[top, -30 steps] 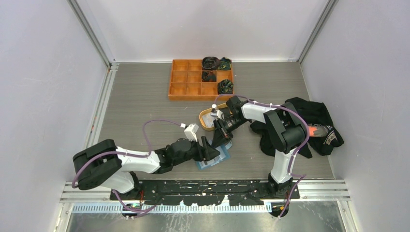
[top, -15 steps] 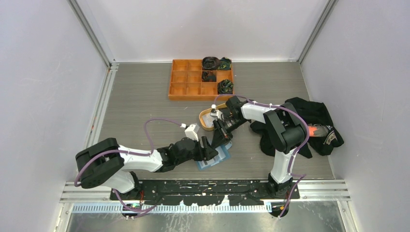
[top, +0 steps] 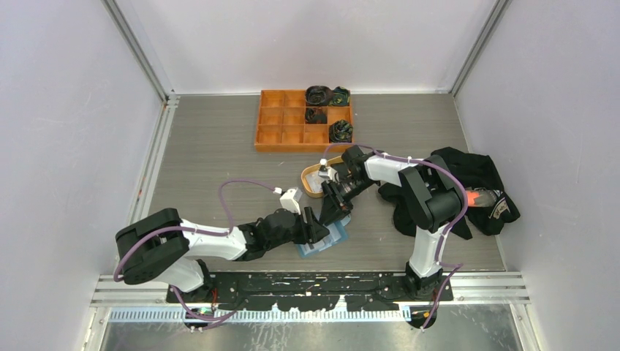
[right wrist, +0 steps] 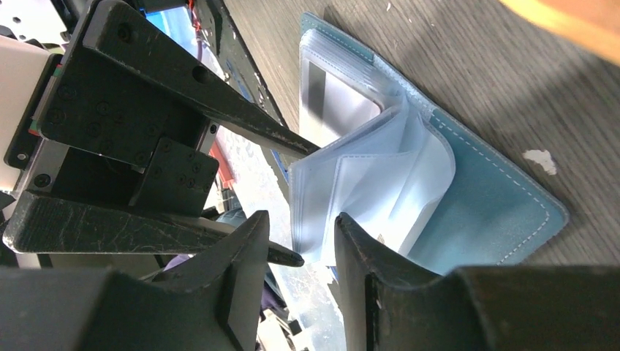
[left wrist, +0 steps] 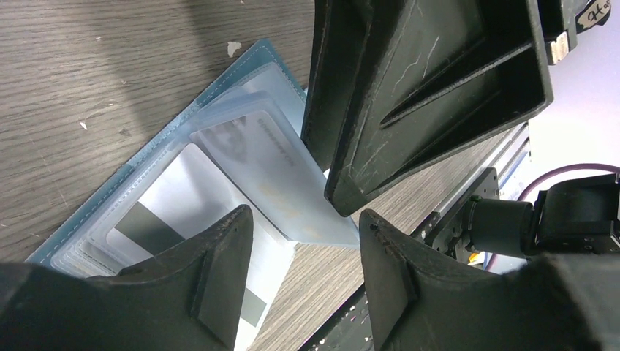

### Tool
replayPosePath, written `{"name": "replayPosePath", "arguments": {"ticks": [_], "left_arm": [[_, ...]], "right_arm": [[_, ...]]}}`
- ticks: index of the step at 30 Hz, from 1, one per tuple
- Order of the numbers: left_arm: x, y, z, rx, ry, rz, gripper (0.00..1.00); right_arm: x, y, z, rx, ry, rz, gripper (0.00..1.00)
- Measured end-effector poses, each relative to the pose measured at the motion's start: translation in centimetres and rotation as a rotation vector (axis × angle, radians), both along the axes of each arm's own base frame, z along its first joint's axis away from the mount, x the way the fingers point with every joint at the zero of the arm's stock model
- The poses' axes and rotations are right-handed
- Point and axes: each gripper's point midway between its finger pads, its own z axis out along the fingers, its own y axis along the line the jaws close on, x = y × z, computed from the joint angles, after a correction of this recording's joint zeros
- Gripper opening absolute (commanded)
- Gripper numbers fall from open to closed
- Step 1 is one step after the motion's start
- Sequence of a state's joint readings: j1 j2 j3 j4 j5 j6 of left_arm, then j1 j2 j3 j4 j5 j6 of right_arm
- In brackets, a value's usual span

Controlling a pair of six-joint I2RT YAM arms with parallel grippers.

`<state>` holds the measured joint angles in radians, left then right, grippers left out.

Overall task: Put the credit cards into the card holder
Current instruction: Turn over the card slot in the card holder.

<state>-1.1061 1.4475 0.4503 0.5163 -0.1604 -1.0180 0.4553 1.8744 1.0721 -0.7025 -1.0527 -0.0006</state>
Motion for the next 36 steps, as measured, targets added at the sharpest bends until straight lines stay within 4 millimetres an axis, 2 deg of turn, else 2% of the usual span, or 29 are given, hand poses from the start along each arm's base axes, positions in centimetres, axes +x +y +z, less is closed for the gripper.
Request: {"name": "replayPosePath", "arguments": {"ticks": [9,12,17,19,22,25,29,32,36], "left_arm": [[0.0,0.3,-0.3,0.004,-0.001,0.008,0.54],[0.0,0.4,-0.4,0.007,0.000,0.012,0.54],[0.0,0.6,-0.7,0.011,0.002,0.015,0.54],[0.0,0.6,-0.7,0.010,0.002,0.015,0.54],[0.0,0.7,-0.7,0.010,0.001,0.016,0.54],[0.0,0.7,-0.7,0.008,0.001,0.016,0.54],[0.0,0.7,-0.7,0.006,0.000,0.017,0.54],[0.0,0.8,-0.7,0.003,-0.001,0.017,0.54],[0.0,0.8,-0.7,-0.001,-0.001,0.019,0.54]], "right_arm": [[0.9,-1.2,0.4,-0.002,-0.079,0.007,0.46],[1.3,-1.8,1.3,0.000,-0.178,0.026,0.48],[1.8,-2.8,3.7,0.031,-0.440,0.089,0.50],[1.3,-3.3,4.5,0.058,-0.562,0.122,0.57],[-0.1,-4.2,5.0,0.110,-0.722,0.193,0.74],[-2.1,-4.7,3.9,0.155,-0.858,0.316,0.84],[-3.9,-5.0,1.2,0.146,-0.978,0.483,0.89],[-4.1,-4.8,-0.3,0.111,-1.049,0.577,0.92],[-3.5,-4.3,-1.3,0.064,-1.137,0.654,0.94]]}}
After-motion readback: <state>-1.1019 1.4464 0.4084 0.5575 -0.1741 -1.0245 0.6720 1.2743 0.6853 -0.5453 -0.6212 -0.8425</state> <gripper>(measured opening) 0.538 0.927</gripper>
